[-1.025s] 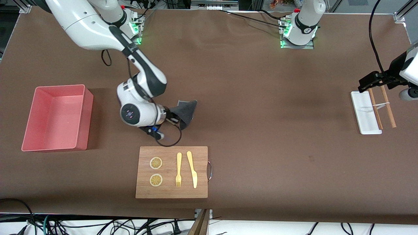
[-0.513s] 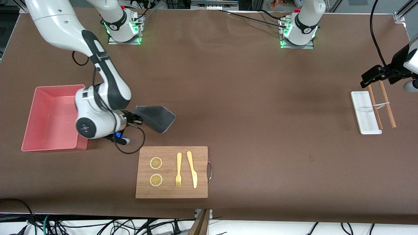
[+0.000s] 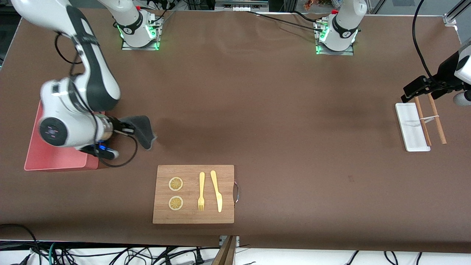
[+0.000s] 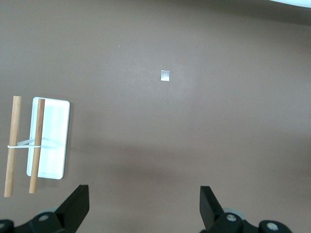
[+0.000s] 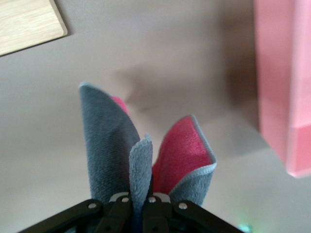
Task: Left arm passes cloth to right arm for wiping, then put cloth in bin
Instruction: 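Move the cloth with the right gripper over the pink bin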
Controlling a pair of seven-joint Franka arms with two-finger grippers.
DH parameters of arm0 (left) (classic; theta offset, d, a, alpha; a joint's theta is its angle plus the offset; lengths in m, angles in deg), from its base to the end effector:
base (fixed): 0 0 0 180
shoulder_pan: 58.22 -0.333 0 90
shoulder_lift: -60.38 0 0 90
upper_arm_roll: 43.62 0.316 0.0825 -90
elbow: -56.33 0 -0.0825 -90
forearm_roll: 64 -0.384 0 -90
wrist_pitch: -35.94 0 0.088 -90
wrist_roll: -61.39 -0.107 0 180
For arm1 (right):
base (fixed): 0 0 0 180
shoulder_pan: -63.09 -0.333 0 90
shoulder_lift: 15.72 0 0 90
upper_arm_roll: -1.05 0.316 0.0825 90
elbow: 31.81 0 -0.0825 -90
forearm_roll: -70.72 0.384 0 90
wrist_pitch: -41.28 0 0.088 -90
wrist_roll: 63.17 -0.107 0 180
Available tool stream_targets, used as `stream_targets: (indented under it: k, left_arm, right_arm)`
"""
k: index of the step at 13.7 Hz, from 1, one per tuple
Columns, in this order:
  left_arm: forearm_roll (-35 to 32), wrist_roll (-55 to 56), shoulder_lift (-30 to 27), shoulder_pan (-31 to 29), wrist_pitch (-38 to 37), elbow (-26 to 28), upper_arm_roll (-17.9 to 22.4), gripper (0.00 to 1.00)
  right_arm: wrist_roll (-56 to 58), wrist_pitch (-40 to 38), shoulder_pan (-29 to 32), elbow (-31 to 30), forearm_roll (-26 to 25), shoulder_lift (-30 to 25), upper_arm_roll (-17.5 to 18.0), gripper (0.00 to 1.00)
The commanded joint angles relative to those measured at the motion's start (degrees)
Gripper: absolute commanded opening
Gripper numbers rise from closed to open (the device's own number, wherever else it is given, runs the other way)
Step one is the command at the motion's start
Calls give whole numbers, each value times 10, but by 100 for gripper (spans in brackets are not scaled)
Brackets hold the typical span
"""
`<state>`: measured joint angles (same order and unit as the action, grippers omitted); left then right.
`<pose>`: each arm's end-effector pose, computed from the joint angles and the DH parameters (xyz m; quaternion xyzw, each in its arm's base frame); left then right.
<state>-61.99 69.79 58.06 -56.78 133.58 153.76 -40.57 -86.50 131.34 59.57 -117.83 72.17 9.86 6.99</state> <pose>0.5520 0.0127 0.5971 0.9956 0.0891 0.0209 0.0198 0.6330 0.0992 0.3874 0.9744 -0.1217 -0.1881 0.0185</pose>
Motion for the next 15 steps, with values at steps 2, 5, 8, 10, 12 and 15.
stream_targets:
  k: [2, 5, 8, 10, 12, 15]
  left_arm:
    - [5, 2, 13, -3, 4, -15, -3, 100]
    - [5, -1, 20, -3, 4, -26, -4, 100]
    - [5, -3, 28, -1, 4, -30, -4, 100]
    - [1, -1, 45, 7, 4, -39, -9, 100]
    - [1, -1, 50, 6, 3, -48, -13, 100]
    - [4, 5, 50, 2, 3, -51, -12, 100]
  right_arm:
    - [135, -110, 13, 72, -4, -8, -66, 0]
    - [288, -135, 13, 77, -29, -7, -152, 0]
    - [393, -125, 19, 72, -48, 7, -216, 0]
    - [410, -98, 26, 53, -66, 15, -222, 0]
    - [414, -52, 34, 18, -79, 17, -225, 0]
    - [418, 20, 36, -13, -72, 43, -225, 0]
